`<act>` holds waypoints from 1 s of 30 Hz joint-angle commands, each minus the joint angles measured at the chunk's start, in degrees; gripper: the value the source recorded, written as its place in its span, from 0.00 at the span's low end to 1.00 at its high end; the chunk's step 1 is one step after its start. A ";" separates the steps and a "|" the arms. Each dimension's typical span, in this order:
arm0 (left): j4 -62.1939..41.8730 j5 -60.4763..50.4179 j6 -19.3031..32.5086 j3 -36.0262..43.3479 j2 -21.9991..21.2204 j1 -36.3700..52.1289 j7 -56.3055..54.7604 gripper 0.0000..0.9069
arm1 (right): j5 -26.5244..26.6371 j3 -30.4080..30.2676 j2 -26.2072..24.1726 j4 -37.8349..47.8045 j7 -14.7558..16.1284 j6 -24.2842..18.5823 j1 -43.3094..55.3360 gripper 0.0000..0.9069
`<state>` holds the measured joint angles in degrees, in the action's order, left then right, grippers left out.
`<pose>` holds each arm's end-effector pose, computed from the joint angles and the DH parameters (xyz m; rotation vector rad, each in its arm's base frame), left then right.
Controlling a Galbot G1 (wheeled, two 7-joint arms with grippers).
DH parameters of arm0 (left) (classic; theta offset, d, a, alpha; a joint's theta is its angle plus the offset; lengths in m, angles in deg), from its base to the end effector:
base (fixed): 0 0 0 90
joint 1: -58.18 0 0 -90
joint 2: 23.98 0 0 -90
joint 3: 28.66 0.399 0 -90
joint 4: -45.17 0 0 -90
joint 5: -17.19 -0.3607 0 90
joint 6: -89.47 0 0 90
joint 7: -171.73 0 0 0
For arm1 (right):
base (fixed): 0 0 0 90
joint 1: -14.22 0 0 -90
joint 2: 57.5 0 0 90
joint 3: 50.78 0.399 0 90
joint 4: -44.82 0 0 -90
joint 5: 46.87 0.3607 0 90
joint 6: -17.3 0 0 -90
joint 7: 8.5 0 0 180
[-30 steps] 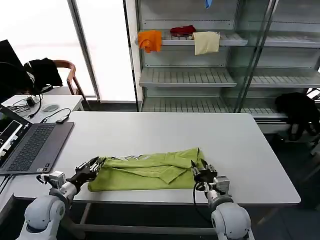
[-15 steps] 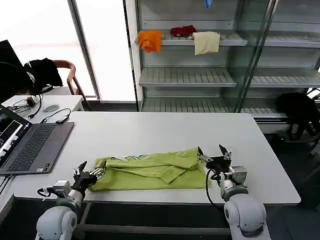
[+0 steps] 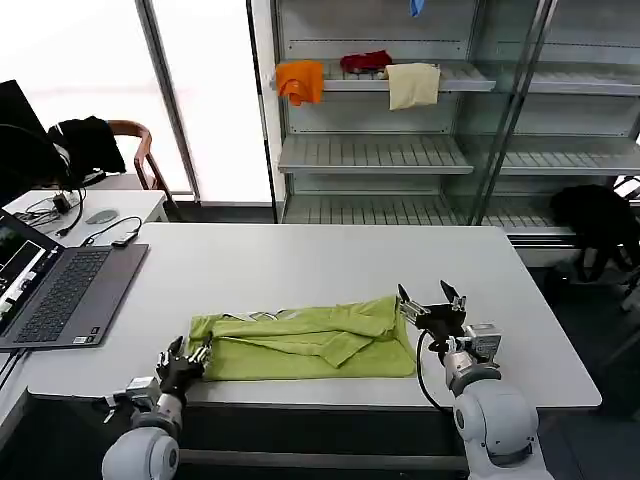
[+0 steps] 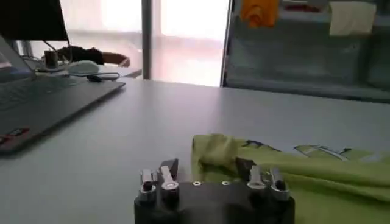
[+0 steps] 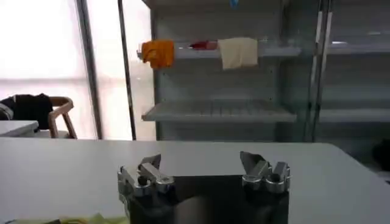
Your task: Fold and organize the clothes.
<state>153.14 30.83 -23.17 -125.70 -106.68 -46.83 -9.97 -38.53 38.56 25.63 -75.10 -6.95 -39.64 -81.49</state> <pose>0.2564 0.0783 -0.3587 0.1223 -2.8087 0.1270 0.2894 -0.0226 -0.2480 0.1654 -2.9770 -0.0155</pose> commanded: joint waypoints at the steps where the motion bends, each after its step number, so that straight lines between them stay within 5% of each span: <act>1: -0.17 -1.38 1.10 0.58 -1.62 -0.57 -1.27 0.01 | 0.66 0.22 -0.18 -0.28 -0.27 0.03 0.57 1.00; 20: 0.68 -9.92 3.60 -1.04 -0.67 0.49 2.66 0.00 | 0.62 0.77 -0.03 -0.78 -1.54 0.01 -0.43 1.00; 30: -1.84 -19.06 3.54 -17.64 15.08 7.71 20.02 0.00 | 1.07 1.92 -0.99 0.40 -1.56 -0.40 -0.72 1.00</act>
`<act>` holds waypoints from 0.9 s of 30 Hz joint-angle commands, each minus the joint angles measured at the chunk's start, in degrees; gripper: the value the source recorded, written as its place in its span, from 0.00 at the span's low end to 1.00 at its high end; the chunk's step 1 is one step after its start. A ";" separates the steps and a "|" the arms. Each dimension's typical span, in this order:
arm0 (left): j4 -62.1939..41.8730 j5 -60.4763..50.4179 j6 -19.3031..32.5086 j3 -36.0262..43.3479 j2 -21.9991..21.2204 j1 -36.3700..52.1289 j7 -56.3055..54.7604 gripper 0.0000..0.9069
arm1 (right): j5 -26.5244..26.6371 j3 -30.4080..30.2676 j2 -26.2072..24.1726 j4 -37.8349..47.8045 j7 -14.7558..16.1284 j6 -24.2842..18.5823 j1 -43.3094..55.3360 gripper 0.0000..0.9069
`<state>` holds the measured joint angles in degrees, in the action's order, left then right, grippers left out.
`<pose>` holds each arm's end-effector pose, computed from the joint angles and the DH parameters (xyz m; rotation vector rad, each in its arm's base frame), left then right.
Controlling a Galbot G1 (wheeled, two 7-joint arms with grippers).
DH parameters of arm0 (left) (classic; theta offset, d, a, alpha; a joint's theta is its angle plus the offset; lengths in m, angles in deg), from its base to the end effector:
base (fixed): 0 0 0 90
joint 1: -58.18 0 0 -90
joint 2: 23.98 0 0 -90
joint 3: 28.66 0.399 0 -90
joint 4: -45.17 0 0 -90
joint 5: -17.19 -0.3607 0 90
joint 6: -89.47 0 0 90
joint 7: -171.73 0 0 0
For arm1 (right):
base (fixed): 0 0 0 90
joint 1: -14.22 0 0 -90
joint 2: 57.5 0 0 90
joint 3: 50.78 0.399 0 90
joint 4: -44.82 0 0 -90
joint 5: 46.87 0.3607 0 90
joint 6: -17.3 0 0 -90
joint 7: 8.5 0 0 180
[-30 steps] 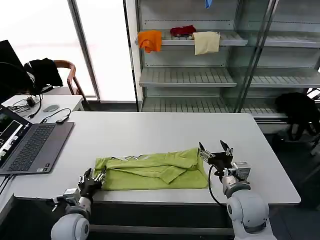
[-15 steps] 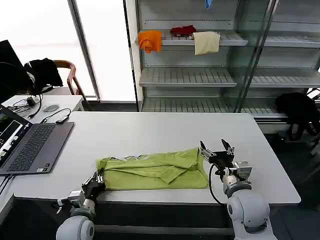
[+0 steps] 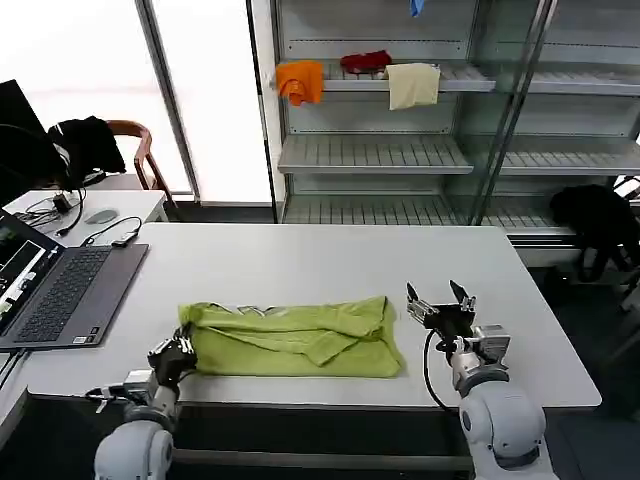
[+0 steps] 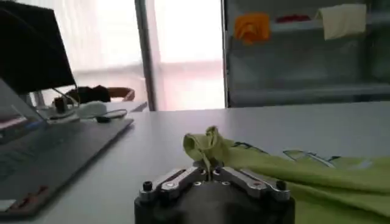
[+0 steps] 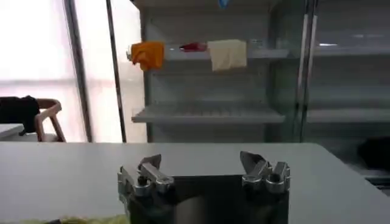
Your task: Fold and organize the clothes.
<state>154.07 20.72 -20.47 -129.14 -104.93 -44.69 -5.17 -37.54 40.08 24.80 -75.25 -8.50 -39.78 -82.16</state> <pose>0.2672 0.1057 -0.3369 0.1424 -2.9071 -0.1605 0.2862 -0.0339 -0.2490 0.0989 -2.9755 -0.0129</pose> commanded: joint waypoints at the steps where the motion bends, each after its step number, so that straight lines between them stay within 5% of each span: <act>1: -3.89 -8.85 0.74 -15.13 15.73 6.47 16.26 0.00 | 0.08 0.38 -0.17 0.62 0.01 -0.34 -0.06 1.00; 6: -6.10 -8.56 -0.34 -18.04 22.07 10.45 19.55 0.00 | 0.03 0.10 0.10 1.50 0.06 -0.80 0.04 1.00; 9: -3.33 -5.48 -2.10 -17.05 22.20 11.11 19.79 0.00 | 0.00 -0.05 0.27 1.95 0.07 -0.94 0.09 1.00; 19: 6.22 -1.07 -8.01 -3.32 7.79 7.40 16.73 0.00 | 0.01 0.85 0.38 2.31 0.12 -1.31 -0.95 1.00; 27: 8.21 -5.35 -11.15 11.89 1.34 7.41 9.24 0.00 | 0.00 1.83 0.36 2.16 0.17 -2.19 -2.38 1.00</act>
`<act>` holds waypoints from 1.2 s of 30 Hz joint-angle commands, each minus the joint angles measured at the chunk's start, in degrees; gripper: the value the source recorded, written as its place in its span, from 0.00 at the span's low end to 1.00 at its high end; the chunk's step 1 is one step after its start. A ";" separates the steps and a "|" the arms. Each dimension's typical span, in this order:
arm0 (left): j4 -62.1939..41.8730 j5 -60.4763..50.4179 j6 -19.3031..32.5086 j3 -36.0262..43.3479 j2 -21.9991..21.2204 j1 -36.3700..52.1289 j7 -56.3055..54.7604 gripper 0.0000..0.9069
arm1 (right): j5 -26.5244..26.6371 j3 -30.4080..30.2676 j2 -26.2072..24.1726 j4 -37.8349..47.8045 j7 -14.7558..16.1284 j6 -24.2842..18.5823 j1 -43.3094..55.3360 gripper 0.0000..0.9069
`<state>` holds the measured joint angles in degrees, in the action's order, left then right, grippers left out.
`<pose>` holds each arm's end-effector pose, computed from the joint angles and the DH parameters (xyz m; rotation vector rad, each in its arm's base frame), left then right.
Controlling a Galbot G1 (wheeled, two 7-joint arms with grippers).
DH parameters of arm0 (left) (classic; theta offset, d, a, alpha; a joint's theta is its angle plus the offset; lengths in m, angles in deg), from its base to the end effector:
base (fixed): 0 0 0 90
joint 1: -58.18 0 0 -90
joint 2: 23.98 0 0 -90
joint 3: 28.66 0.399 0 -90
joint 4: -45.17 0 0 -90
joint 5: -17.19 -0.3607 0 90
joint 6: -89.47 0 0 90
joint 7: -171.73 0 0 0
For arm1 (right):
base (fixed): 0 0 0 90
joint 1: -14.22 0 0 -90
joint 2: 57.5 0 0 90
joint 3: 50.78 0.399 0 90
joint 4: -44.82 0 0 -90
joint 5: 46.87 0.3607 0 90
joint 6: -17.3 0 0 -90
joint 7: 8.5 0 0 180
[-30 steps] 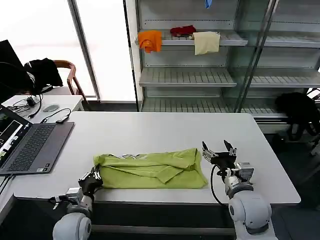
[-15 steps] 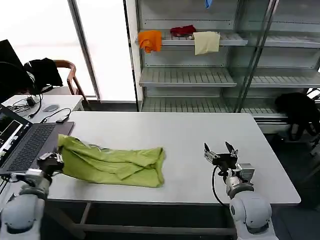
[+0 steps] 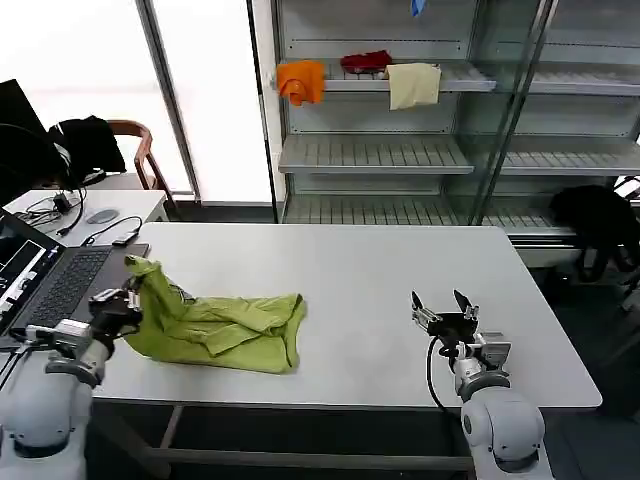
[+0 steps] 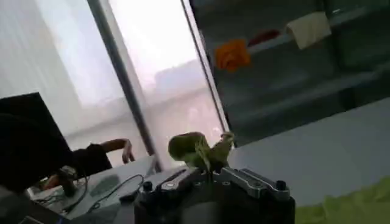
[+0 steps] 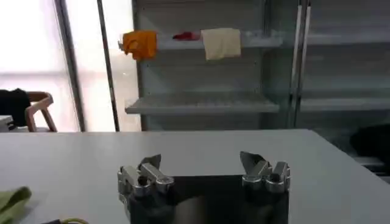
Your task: Fold and organize the clothes.
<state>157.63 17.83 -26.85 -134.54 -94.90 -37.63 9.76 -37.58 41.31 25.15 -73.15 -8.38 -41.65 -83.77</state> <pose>0.2970 0.1716 -0.2484 -0.0696 -2.9390 -0.4480 0.2838 -0.0409 -0.2685 0.0609 -2.9478 -0.0248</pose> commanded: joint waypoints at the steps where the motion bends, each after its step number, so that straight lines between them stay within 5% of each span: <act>1: 4.66 -2.80 -5.36 18.97 -9.09 0.58 -6.26 0.00 | 0.04 0.66 -0.03 0.04 0.07 -0.33 -0.86 1.00; 9: 2.40 -6.56 -6.67 26.01 -12.05 1.34 -7.89 0.00 | 0.06 0.74 0.17 -0.32 0.11 -0.46 -1.24 1.00; 25: -3.18 -11.04 -6.66 28.13 -14.14 0.71 -8.93 0.02 | -0.59 -0.01 0.90 -0.49 0.62 -0.76 -0.72 1.00; 26: -3.61 -11.54 -6.64 28.18 -14.22 0.67 -8.96 0.07 | -0.59 -0.01 0.93 -0.37 0.56 -0.76 -0.68 1.00; 27: -3.71 -11.78 -6.66 28.21 -14.31 0.62 -9.03 0.31 | -0.60 0.00 0.98 -0.34 0.57 -0.76 -0.68 1.00; 28: -3.81 -12.01 -6.65 28.35 -14.37 0.53 -9.11 1.00 | -0.61 -0.01 1.00 -0.28 0.56 -0.77 -0.69 1.00; 36: -4.26 -12.30 -6.28 30.32 -15.30 -0.13 -9.72 1.00 | -1.16 -0.22 1.14 0.04 0.55 -0.84 -0.54 1.00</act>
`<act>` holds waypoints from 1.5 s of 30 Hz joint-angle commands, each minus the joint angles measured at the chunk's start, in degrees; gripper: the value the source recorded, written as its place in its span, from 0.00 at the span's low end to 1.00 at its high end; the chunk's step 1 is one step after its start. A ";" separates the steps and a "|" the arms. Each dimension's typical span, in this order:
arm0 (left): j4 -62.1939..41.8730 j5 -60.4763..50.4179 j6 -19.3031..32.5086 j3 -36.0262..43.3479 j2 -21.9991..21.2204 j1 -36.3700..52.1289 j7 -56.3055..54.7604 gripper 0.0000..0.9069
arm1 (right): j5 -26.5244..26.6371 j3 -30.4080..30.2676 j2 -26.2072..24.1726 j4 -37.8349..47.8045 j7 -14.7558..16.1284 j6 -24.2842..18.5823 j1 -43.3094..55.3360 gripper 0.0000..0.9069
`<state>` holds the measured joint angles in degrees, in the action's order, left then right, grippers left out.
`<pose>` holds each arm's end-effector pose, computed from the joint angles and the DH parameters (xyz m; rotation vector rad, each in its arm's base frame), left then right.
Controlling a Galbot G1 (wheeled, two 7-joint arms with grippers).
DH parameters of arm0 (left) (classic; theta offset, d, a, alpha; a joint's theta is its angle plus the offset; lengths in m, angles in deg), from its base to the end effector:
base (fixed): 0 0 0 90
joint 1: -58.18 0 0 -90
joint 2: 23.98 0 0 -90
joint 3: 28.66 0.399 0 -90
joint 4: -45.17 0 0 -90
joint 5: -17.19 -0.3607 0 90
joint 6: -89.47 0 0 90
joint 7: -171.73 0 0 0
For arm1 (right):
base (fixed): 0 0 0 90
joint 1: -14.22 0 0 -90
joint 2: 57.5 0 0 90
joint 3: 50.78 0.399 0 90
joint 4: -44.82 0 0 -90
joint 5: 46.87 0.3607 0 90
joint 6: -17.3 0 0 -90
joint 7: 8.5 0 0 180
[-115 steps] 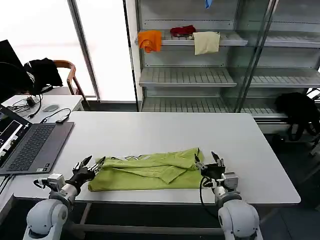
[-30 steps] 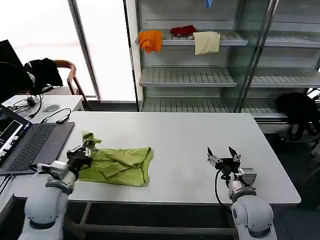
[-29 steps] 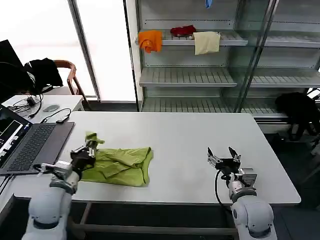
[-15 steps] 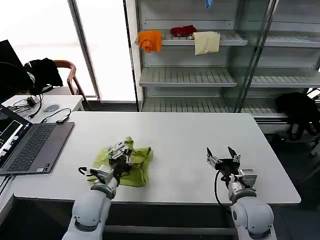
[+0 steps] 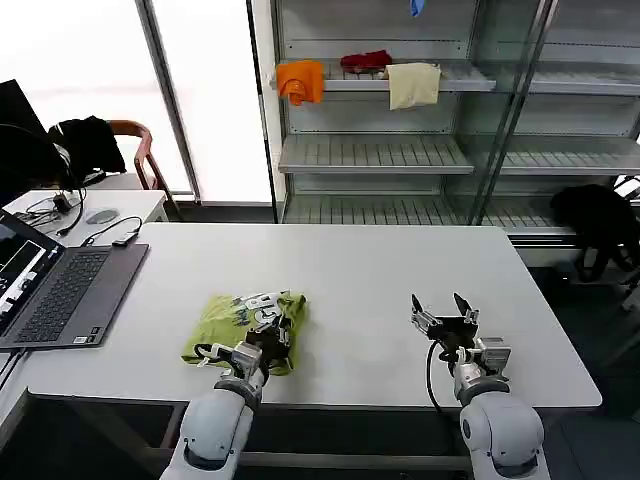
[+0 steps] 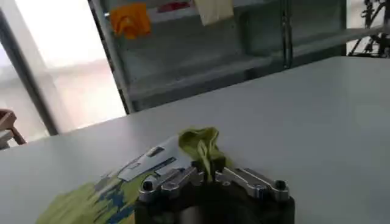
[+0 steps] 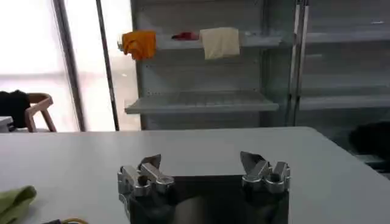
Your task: Fold and organize the clothes.
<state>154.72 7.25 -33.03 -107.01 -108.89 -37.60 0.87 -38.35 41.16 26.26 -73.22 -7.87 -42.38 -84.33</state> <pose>0.3027 -0.0437 -0.3154 -0.4051 -2.7591 -0.3324 0.2809 -0.0357 -0.2717 0.0679 -2.9520 -0.0375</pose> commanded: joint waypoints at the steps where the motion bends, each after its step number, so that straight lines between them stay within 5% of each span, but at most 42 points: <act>1: -1.52 -1.73 -0.10 3.11 -1.38 -0.19 -0.97 1.00 | -1.15 -0.19 -0.02 0.16 0.15 -0.39 -0.03 1.00; 13: -0.24 4.17 1.71 4.02 -2.81 -1.50 -1.22 1.00 | -1.67 -0.38 -0.07 0.79 -0.05 -0.66 0.36 1.00; 21: 10.37 20.79 0.59 -9.93 3.23 0.00 -0.06 1.00 | -1.67 -0.60 -0.26 0.45 -0.23 -0.09 0.80 1.00; 29: -0.13 29.16 1.37 -23.69 11.79 1.16 0.08 1.00 | -1.74 -1.08 -0.28 0.60 -0.36 0.26 1.04 1.00; 45: -10.66 23.17 3.20 -21.59 10.69 1.34 0.90 1.00 | -2.01 -1.35 0.15 0.56 -0.39 0.55 0.89 1.00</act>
<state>150.16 30.56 -30.57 -125.67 -99.86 -36.50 1.39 -40.29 39.74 26.39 -72.53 -8.34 -41.76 -83.21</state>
